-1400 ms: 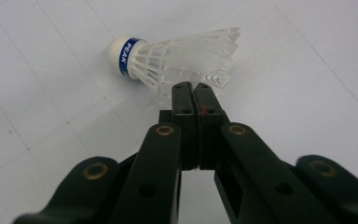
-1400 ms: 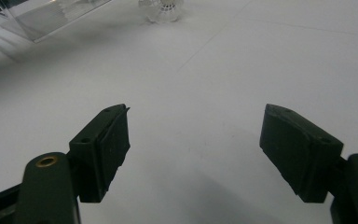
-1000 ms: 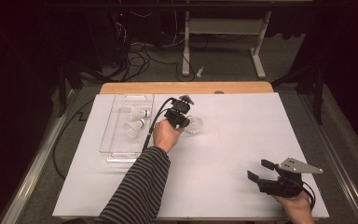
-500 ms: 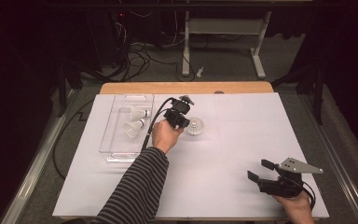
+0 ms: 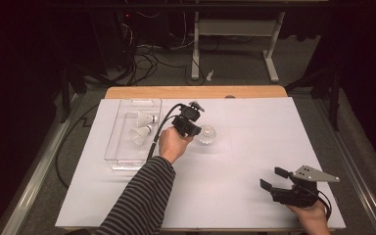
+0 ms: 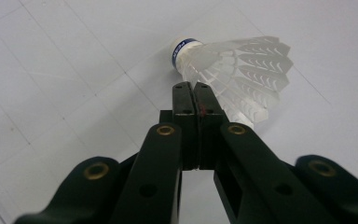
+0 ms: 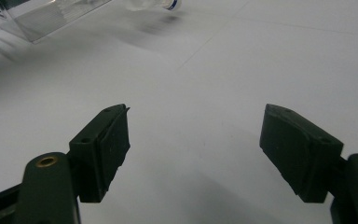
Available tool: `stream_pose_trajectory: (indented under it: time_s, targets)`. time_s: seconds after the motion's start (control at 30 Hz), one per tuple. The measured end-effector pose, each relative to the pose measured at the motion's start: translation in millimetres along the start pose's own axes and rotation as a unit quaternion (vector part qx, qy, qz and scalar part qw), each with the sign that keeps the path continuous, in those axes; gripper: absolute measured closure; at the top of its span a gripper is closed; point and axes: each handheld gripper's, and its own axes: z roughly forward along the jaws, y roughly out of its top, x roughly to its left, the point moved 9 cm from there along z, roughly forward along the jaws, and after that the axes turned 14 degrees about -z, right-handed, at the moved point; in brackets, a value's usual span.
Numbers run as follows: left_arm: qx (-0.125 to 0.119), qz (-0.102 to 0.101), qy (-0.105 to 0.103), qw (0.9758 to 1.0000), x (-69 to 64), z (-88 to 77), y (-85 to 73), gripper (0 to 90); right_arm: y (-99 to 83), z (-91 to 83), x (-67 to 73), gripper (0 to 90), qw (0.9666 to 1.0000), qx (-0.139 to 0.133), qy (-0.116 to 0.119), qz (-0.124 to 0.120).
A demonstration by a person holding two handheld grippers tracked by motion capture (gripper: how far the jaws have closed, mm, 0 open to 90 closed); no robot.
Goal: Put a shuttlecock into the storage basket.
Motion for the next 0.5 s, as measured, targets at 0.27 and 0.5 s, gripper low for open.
stream_pose_trajectory:
  time_s: [0.27,0.5]
  targets:
    - [0.002,0.001,-0.01,0.9999,-1.1,-8.3,-2.3,89.7,-0.3,0.1,-0.4,24.5,1.0,0.001,-0.001,0.001]
    - [0.006,0.002,-0.017,0.9998,-1.4,-14.8,-5.1,89.7,-0.3,0.1,-0.3,24.5,1.0,0.001,-0.001,0.0]
